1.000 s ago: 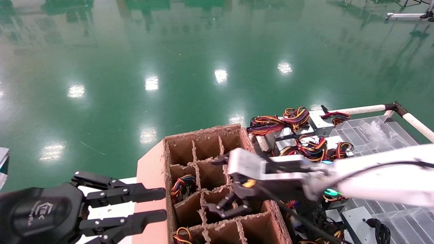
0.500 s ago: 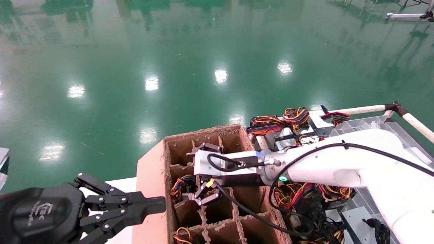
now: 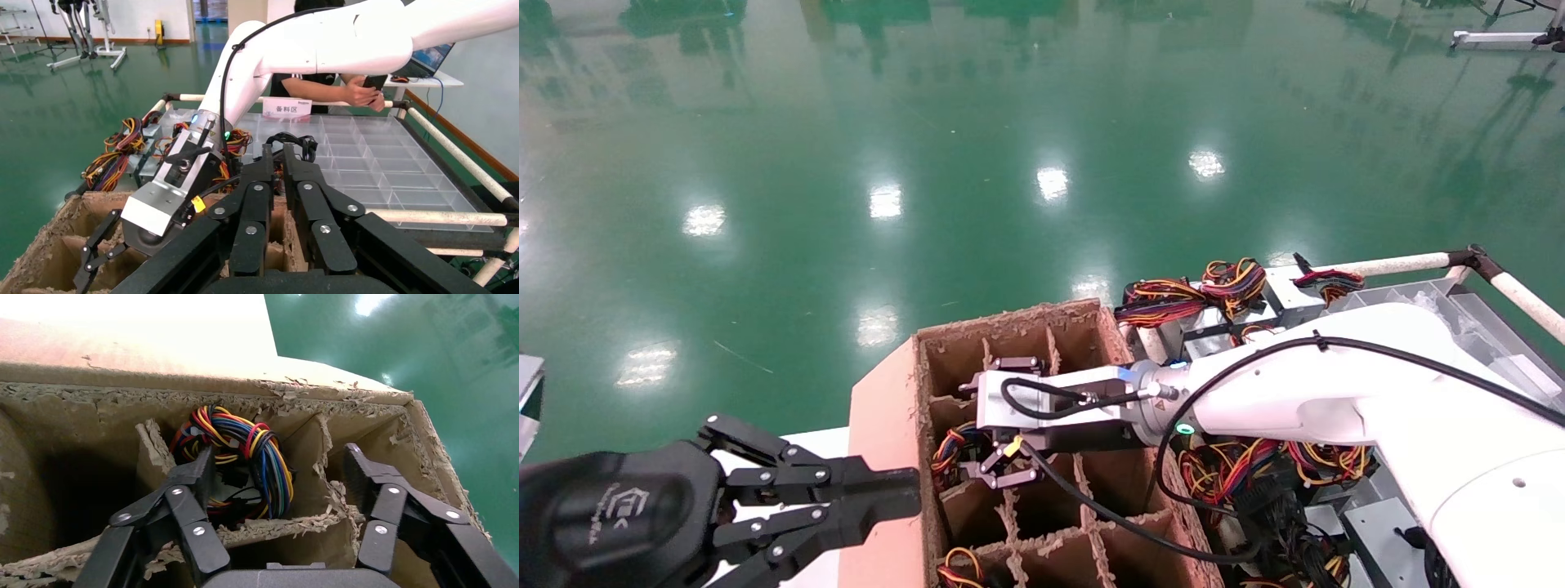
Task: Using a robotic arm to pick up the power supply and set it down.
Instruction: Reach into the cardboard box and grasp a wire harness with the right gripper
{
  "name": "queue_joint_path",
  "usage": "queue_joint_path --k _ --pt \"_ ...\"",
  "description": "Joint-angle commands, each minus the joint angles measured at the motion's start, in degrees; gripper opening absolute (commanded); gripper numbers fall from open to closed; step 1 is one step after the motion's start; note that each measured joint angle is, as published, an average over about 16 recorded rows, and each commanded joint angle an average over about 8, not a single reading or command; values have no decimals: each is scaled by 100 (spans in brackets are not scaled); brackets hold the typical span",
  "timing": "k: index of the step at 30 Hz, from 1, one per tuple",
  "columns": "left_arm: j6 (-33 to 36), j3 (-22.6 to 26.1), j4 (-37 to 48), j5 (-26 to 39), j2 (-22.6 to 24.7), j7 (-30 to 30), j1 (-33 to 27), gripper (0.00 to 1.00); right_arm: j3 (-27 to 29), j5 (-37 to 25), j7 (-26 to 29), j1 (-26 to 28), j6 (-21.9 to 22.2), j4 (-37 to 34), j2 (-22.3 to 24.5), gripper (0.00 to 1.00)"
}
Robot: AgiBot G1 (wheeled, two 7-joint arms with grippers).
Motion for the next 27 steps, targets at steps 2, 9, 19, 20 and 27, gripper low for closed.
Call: queue_joint_path --k 2,9,19,20,27 --pt "0 0 0 0 0 0 0 100 -59 24 7 10 40 -4 -24 0" --pt "0 0 0 0 0 0 0 99 -233 89 139 -3 140 82 -25 0" --pt "0 1 0 0 0 0 0 99 -471 128 391 7 231 242 10 0" --pt "0 1 0 0 0 0 0 99 -486 136 410 10 233 256 16 0" --pt "0 1 0 -1 0 0 0 100 -547 199 523 23 215 353 80 0"
